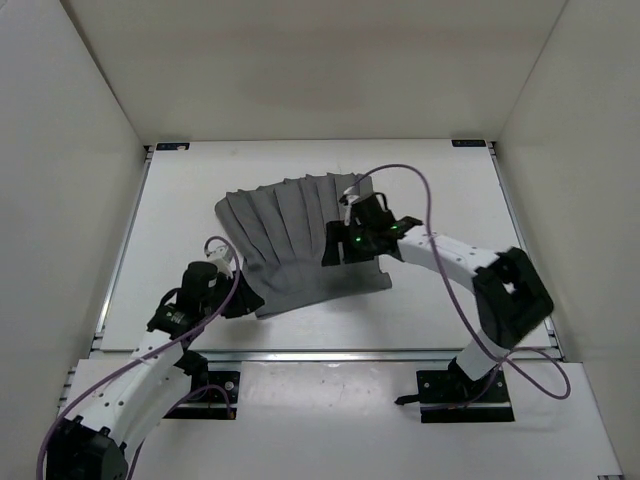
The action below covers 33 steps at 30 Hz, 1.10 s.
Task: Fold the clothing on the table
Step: Flatten the skirt out
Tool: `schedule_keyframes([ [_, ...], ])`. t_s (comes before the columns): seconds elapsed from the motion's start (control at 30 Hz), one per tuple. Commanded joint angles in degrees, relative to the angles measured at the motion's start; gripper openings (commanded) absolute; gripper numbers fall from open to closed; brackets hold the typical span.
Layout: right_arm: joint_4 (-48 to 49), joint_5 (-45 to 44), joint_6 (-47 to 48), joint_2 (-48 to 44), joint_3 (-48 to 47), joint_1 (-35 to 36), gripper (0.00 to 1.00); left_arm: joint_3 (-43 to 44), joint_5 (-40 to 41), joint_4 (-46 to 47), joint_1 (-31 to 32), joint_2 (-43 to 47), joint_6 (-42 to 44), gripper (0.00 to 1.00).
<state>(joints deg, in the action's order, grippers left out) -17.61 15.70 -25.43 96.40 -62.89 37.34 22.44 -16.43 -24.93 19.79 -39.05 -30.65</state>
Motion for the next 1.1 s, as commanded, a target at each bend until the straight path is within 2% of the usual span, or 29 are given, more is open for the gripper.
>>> schedule_keyframes([
  [0.0,-1.36,-4.45,1.61,-10.44,3.38,-4.98,0.66,-6.33,5.51,2.34,0.77,2.82,-8.27,0.38],
  [0.07,-4.36,-6.56,2.31,-13.85,5.92,-7.45,0.68,-7.5,7.19,1.73,0.51,4.06,-9.07,0.41],
  [0.1,-4.8,-6.82,2.84,-14.39,8.03,-9.55,0.69,-7.84,8.07,1.81,0.42,4.33,-9.16,0.45],
  [0.13,-5.15,-7.44,3.1,-15.36,10.14,-11.05,0.7,-7.85,8.95,1.46,0.95,3.29,-9.68,0.51],
  [0.2,-5.42,-7.71,3.81,-15.89,12.43,-12.72,0.72,-7.93,9.39,1.81,1.3,1.27,-9.86,0.52],
  [0.27,-4.98,-8.84,4.16,-15.72,13.93,-13.78,0.72,-8.2,10.27,2.95,1.65,-0.15,-10.04,0.59],
  [0.5,-0.77,-7.8,4.6,-12.21,17.62,-15.02,0.74,-10.4,12.2,7.26,1.39,-2.26,-11.89,0.64],
  [0.6,0.29,-6.48,4.51,-9.84,17.54,-14.58,0.71,-9.96,12.91,7.79,1.65,-4.45,-11.62,0.56],
  [0.7,0.2,-6.21,4.42,-8.07,17.54,-13.79,0.64,-10.39,12.38,9.89,2.0,-6.39,-12.06,0.4],
  [0.73,0.64,-5.86,3.9,-7.72,17.98,-13.35,0.55,-10.48,12.38,10.77,2.01,-7.35,-12.23,0.34],
  [0.8,1.16,-4.55,4.34,-6.41,17.63,-13.43,0.33,-10.22,13.08,12.0,2.36,-8.85,-12.06,0.11],
  [0.83,1.17,-3.32,4.34,-5.7,17.63,-13.52,0.29,-10.31,13.0,12.62,2.18,-9.72,-11.71,0.05],
  [0.87,0.91,-3.22,4.34,-5.61,17.54,-13.35,0.18,-10.05,12.56,13.15,2.18,-10.6,-11.27,0.0],
  [0.9,1.25,-2.96,4.51,-5.26,17.54,-13.35,0.12,-9.7,12.47,13.24,2.09,-11.05,-11.1,0.0],
  [0.93,1.52,-2.87,4.6,-5.26,17.45,-13.44,0.0,-8.73,12.99,13.5,1.83,-11.83,-10.48,0.0],
  [1.07,-1.54,-1.47,5.39,-7.89,14.83,-13.96,0.0,-1.64,13.52,9.22,0.43,-12.45,-6.18,0.0],
])
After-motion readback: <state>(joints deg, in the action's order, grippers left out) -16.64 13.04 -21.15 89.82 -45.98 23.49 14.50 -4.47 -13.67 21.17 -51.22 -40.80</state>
